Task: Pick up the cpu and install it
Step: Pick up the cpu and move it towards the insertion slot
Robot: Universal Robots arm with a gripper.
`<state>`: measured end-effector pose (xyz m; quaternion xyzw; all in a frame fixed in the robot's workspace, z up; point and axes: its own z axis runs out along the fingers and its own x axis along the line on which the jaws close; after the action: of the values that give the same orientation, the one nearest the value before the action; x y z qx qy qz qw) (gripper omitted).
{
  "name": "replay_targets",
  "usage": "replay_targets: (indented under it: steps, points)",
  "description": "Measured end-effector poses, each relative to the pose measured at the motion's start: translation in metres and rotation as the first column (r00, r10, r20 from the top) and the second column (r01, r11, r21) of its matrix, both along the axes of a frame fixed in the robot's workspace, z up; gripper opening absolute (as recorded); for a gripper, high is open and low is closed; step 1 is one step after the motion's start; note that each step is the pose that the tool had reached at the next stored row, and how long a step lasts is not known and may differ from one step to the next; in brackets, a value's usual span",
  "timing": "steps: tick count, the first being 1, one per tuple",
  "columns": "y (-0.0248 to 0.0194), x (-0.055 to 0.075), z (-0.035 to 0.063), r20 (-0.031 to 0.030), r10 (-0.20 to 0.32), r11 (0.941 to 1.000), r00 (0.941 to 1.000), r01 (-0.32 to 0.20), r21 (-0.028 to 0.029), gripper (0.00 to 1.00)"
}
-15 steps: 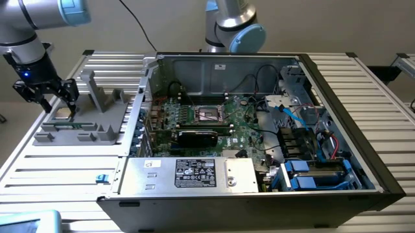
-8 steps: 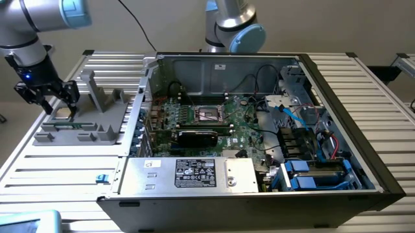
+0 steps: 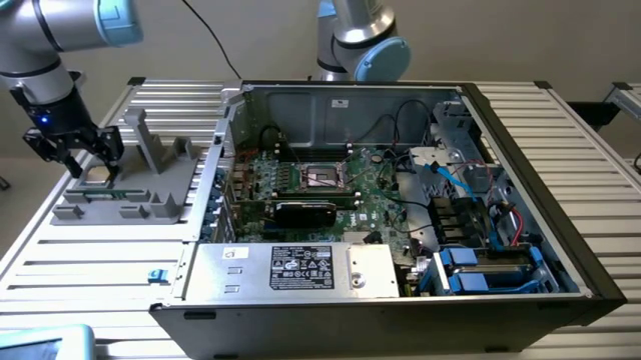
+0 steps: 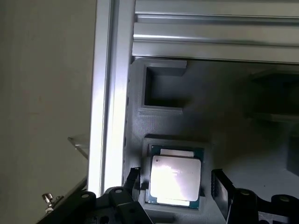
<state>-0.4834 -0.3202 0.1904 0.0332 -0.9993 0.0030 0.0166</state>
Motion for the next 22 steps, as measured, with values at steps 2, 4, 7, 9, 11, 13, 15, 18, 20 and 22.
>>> replay_targets:
  steps: [2, 4, 7, 9, 11, 13, 15, 18, 20, 22]
  points:
    - [0.0000, 0.0009, -0.0008, -0.0022, 0.000, 1.0000, 1.0000, 0.000, -0.0001, 0.72]
    - [0.0000, 0.0015, -0.0017, -0.0036, 0.000, 1.0000, 1.0000, 0.000, 0.0000, 0.72]
    - [0.0000, 0.0019, -0.0030, -0.0067, -0.001, 1.0000, 1.0000, 0.001, 0.0004, 0.72]
    - [0.0000, 0.0019, -0.0031, -0.0091, -0.001, 1.0000, 1.0000, 0.001, 0.0016, 0.72]
    - [0.0000, 0.0020, -0.0033, -0.0092, -0.001, 1.0000, 1.0000, 0.002, 0.0043, 0.72]
    - [0.0000, 0.0020, -0.0035, -0.0091, -0.002, 1.0000, 1.0000, 0.002, 0.0069, 0.72]
    - [0.0000, 0.0020, -0.0035, -0.0099, -0.003, 0.9999, 0.9999, 0.003, 0.0096, 0.72]
    - [-0.0001, 0.0020, -0.0035, -0.0154, -0.004, 0.9999, 0.9999, 0.004, 0.0112, 0.72]
    - [-0.0002, 0.0021, -0.0035, -0.0179, -0.005, 0.9999, 0.9998, 0.005, 0.0115, 0.72]
    - [-0.0001, 0.0021, -0.0035, -0.0180, -0.005, 0.9999, 0.9998, 0.006, 0.0116, 0.72]
